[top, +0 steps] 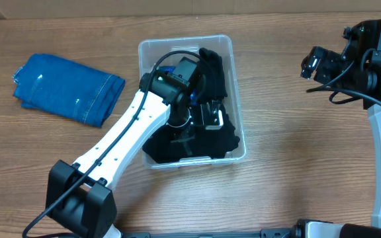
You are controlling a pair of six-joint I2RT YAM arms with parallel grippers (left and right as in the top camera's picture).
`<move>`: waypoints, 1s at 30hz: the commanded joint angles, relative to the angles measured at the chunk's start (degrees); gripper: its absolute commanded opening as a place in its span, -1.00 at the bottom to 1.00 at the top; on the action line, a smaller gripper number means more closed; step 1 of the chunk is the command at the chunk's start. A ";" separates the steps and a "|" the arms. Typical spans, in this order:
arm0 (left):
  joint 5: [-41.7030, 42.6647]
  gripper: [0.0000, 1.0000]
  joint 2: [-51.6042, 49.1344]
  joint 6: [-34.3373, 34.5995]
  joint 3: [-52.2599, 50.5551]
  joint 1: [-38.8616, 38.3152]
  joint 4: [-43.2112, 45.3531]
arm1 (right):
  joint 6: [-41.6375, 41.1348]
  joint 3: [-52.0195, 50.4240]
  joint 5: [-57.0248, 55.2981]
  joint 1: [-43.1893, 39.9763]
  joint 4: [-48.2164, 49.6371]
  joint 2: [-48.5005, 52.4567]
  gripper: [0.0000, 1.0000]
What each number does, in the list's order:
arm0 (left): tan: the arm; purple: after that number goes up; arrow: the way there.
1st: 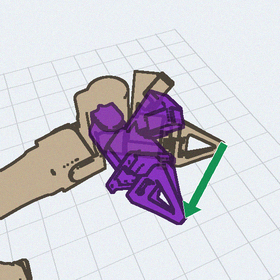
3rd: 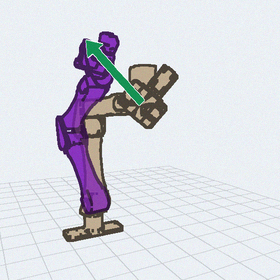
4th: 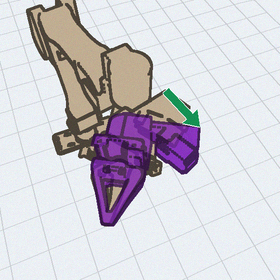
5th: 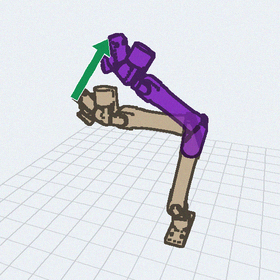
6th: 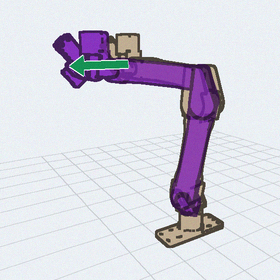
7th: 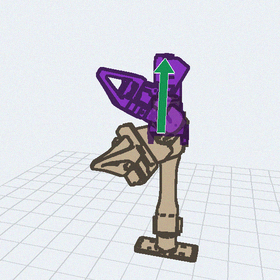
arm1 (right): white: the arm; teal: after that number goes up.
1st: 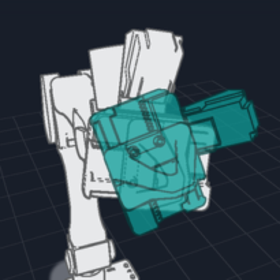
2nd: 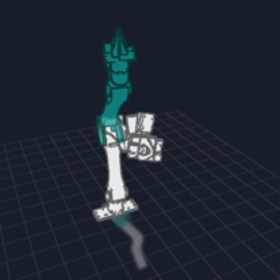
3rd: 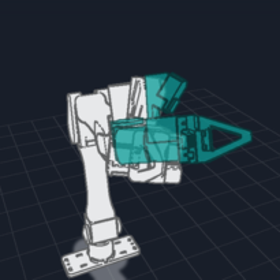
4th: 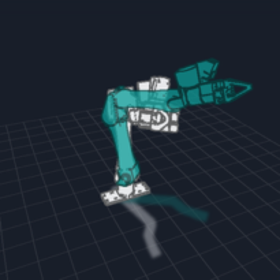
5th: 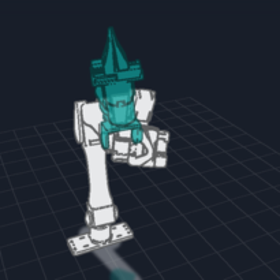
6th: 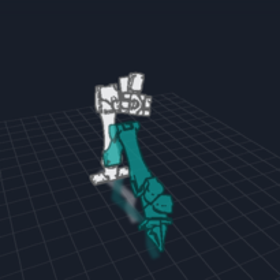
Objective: Pack container
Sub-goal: 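Place the black garment into the bin and press it flat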
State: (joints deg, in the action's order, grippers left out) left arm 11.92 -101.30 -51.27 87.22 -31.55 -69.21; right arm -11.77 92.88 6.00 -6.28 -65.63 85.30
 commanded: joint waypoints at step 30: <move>2.47 0.01 -16.63 49.94 0.46 0.13 6.64 | -0.02 0.02 0.09 0.04 -0.59 -0.42 1.00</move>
State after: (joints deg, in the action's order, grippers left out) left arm 15.62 -115.24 -1.56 87.42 -31.42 -63.40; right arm -11.79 92.88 6.00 -6.28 -66.28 85.30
